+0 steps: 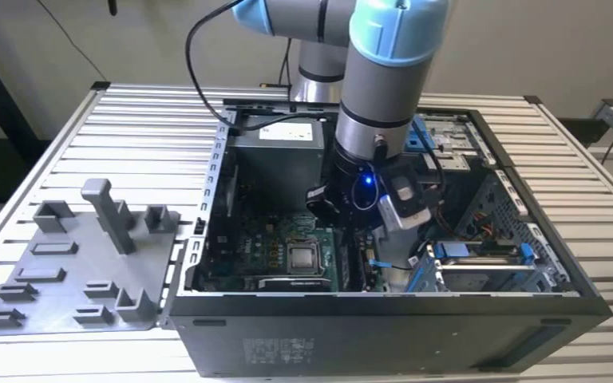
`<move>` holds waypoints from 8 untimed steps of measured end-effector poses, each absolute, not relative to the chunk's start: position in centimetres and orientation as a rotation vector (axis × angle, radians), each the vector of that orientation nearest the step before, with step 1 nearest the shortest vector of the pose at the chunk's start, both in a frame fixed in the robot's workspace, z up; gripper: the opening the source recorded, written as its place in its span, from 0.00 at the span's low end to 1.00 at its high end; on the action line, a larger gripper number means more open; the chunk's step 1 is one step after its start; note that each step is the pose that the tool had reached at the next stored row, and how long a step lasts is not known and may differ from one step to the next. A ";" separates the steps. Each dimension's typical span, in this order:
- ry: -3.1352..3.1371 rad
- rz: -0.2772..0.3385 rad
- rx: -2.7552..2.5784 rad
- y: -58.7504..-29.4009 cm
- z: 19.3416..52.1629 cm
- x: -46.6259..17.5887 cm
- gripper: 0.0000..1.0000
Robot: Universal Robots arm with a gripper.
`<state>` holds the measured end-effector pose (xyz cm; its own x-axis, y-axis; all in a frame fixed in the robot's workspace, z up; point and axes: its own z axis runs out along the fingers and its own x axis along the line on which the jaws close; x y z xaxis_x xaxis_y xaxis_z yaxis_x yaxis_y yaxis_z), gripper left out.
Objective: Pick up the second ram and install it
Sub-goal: 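Insert the second ram into the second slot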
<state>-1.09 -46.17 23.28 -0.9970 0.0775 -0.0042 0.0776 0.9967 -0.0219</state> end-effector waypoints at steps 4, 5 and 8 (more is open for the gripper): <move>3.136 -0.036 0.078 -46.2 23.3 -1.1 0.13; 3.136 -0.036 0.067 -46.2 23.3 -1.1 0.13; 3.136 -0.035 0.052 -46.2 23.2 -1.1 0.13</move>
